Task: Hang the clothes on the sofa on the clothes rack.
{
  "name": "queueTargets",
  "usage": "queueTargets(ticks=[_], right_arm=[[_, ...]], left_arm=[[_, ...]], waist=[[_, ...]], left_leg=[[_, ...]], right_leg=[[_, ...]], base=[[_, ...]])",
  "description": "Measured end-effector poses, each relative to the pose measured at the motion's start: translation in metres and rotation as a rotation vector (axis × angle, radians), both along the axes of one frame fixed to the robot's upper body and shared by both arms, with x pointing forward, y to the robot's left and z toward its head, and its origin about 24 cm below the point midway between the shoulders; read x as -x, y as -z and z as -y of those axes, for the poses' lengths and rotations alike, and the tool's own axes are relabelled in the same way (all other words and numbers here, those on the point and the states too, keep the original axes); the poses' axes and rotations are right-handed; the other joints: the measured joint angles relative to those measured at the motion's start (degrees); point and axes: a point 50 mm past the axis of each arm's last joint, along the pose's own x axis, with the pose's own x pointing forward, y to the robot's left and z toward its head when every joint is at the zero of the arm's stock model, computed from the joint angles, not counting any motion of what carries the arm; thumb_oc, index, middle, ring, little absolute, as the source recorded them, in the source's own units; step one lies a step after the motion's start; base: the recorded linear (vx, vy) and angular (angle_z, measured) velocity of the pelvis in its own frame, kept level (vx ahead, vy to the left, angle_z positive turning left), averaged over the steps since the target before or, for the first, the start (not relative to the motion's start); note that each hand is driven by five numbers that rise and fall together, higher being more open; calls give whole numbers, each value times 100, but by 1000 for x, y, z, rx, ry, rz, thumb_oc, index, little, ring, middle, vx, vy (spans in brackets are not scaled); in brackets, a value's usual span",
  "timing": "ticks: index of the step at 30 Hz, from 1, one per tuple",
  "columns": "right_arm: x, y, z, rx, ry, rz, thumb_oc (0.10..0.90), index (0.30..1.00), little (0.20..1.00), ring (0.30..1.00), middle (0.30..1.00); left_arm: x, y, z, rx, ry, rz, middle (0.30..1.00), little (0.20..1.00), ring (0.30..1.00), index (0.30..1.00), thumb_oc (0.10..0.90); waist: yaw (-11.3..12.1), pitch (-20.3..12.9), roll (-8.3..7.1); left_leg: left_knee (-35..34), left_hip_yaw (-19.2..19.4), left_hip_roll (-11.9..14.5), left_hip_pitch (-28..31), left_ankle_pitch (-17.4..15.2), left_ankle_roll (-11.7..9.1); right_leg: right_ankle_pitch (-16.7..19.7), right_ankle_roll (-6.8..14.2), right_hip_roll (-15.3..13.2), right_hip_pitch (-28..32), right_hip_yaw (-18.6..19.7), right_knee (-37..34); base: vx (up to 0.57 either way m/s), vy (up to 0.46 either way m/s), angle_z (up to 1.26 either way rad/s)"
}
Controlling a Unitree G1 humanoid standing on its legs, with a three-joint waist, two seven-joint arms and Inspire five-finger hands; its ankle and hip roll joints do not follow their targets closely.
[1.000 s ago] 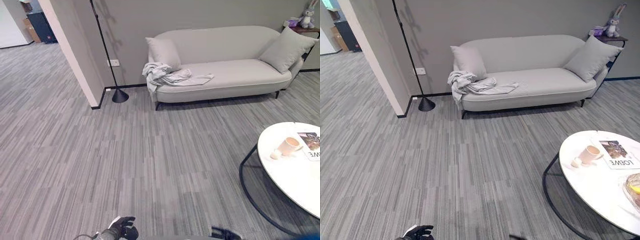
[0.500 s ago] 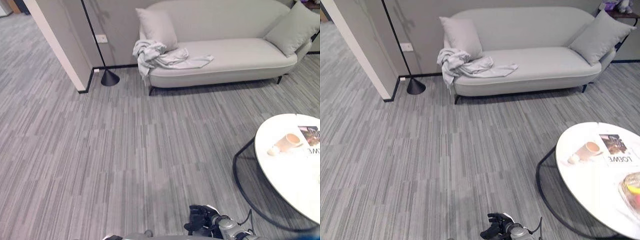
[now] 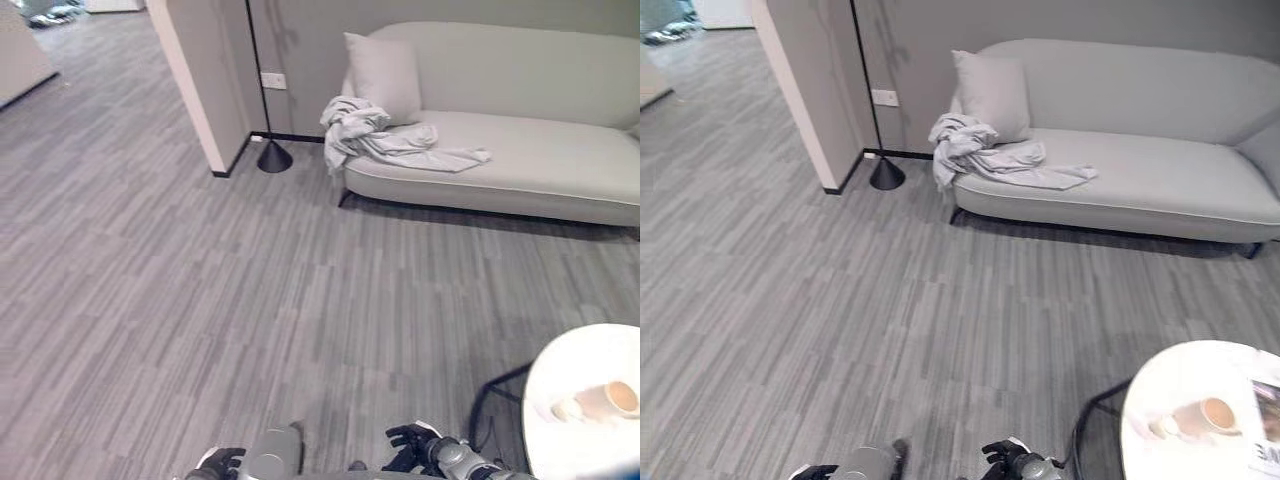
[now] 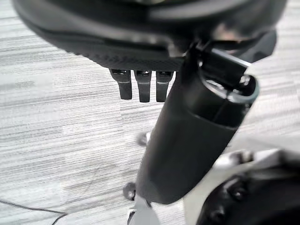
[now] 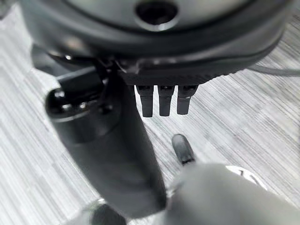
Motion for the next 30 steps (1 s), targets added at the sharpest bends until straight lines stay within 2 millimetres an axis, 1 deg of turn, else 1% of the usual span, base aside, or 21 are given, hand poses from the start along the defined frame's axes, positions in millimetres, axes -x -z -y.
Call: queueTargets(ticks=[3,6,7,8,9,10,11,13,14,15,17,18,19,20,21,22,23,24,26,28,30], right_arm=[[7,2,-1,6,-20,-32,800,900,900,900,900],[24,8,-7,-3,-38,-76,800,900,900,900,900],[33,10,-8,-9,-36,-101,800,900,900,900,900],[47,13,-8,-14,-4,-131,800,900,900,900,900],[52,13,-3,-9,35,-141,800,900,900,900,900],[53,12,7,11,53,-144,800,900,900,900,900],[51,11,12,16,70,-131,800,900,900,900,900],[56,11,11,11,63,-133,800,900,900,900,900],[49,10,9,11,65,-111,800,900,900,900,900],[51,11,9,9,67,-115,800,900,900,900,900],[36,8,4,-16,84,-55,800,900,900,900,900],[18,4,5,-34,91,4,800,900,900,900,900],[5,-1,10,-36,97,52,800,900,900,900,900],[0,-3,9,-30,74,68,800,900,900,900,900],[-2,-2,-7,-65,61,77,800,900,900,900,900],[-5,-3,-7,-73,83,90,800,900,900,900,900],[-10,-3,-18,-90,77,86,800,900,900,900,900],[-10,-2,-21,-97,76,83,800,900,900,900,900],[-2,1,-23,-119,128,73,800,900,900,900,900],[4,2,-17,-100,149,54,800,900,900,900,900],[6,3,-17,-100,156,43,800,900,900,900,900]], left_arm=[[4,1,0,21,-56,-17,900,900,900,900,800],[23,3,-4,18,-94,-66,900,900,900,900,800],[39,4,-5,17,-116,-104,900,900,900,900,800],[42,3,-10,9,-137,-118,900,900,900,900,800],[44,4,-8,9,-153,-127,900,900,900,900,800],[49,5,-4,13,-140,-143,900,900,900,900,800],[52,5,-4,4,-74,-168,900,900,900,900,800],[50,4,-11,-29,0,-174,900,900,900,900,800],[47,2,-19,-63,82,-175,900,900,900,900,800],[40,1,-20,-70,117,-160,900,900,900,900,800],[17,-1,-17,-78,187,-112,900,900,900,900,800],[0,-2,-13,-69,202,-64,900,900,900,900,800],[-19,-4,-3,-48,217,-8,900,900,900,900,800],[-26,-4,5,-35,230,20,900,900,900,900,800],[-41,-10,-5,-59,252,68,900,900,900,900,800],[-51,-14,-6,-70,275,95,900,900,900,900,800],[-48,-15,-13,-88,260,106,900,900,900,900,800],[-44,-15,-17,-97,256,97,900,900,900,900,800],[-18,-6,-13,-79,260,10,900,900,900,900,800],[-12,-3,-3,-59,272,-6,900,900,900,900,800],[-1,-1,-4,-56,239,-32,900,900,900,900,800]], waist=[[156,-2,34],[260,-30,-110],[294,-154,-104],[231,-218,-251],[227,-276,-193],[219,-401,-21],[196,-419,-36],[82,-715,-272],[32,-666,-429],[-16,-719,-422],[-294,-732,-48],[-455,-560,66],[-423,-427,241],[-433,-451,251],[-451,-359,-133],[-510,-345,-126],[-331,-323,-363],[-335,-324,-384],[-432,-349,-188],[-417,-387,60],[-556,-408,145]], left_leg=[[-402,-837,-278,-289,473,-21],[-42,-837,-275,-247,534,114],[76,-746,-205,-65,791,206],[162,-723,-392,77,826,482],[93,-731,-442,368,590,497],[-104,-736,-327,721,545,571],[-19,-678,-492,955,372,718],[101,-732,-920,1253,169,1088],[124,-763,-1163,1439,201,1228],[103,-884,-1207,1592,84,1283],[189,-1245,-910,1629,20,1231],[133,-1430,-767,1810,58,1027],[134,-1501,-660,1903,-116,706],[261,-1332,-416,1948,-672,-56],[1187,-793,-374,1542,-1088,707],[1138,-830,-154,1449,-898,646],[668,-758,-326,1822,-990,875],[560,-713,-330,1917,-975,912],[-112,-659,-266,2791,-1060,827],[-141,-679,-88,2995,-1196,598],[169,-863,17,3129,-1269,473]], right_leg=[[-306,22,160,288,-116,-27],[-694,135,121,779,-104,-19],[-783,183,146,1004,19,144],[-994,312,-67,1082,84,570],[-1091,337,-326,746,128,1692],[-1115,354,-637,292,170,3107],[-899,372,-1254,-182,277,4936],[-722,619,-1970,-685,662,6028],[-686,532,-2322,-887,859,6564],[-681,537,-2326,-1025,936,6494],[-1104,7,-1302,-1494,1305,5753],[-1094,30,-896,-1627,1178,5109],[-1063,15,-536,-2010,1080,4891],[-971,16,-24,-2003,1139,3671],[-681,348,-74,-2116,1246,2379],[-601,459,-55,-2301,1305,2251],[-470,523,-77,-2593,1404,1934],[-404,525,-72,-2644,1426,1793],[269,361,33,-2488,1257,1375],[478,241,170,-2327,862,1358],[944,-376,329,-1718,880,820]], base=[[576,87,26],[749,205,-13],[825,357,-11],[1066,517,-4],[758,484,-2],[744,543,-23],[628,466,-12],[328,176,20],[235,-84,34],[242,-91,41],[157,-121,81],[349,-234,96],[426,-248,62],[465,-234,58],[442,-138,75],[294,-79,28],[501,-108,-21],[526,-104,-69],[566,-103,-38],[580,-152,-20],[883,-240,4]])
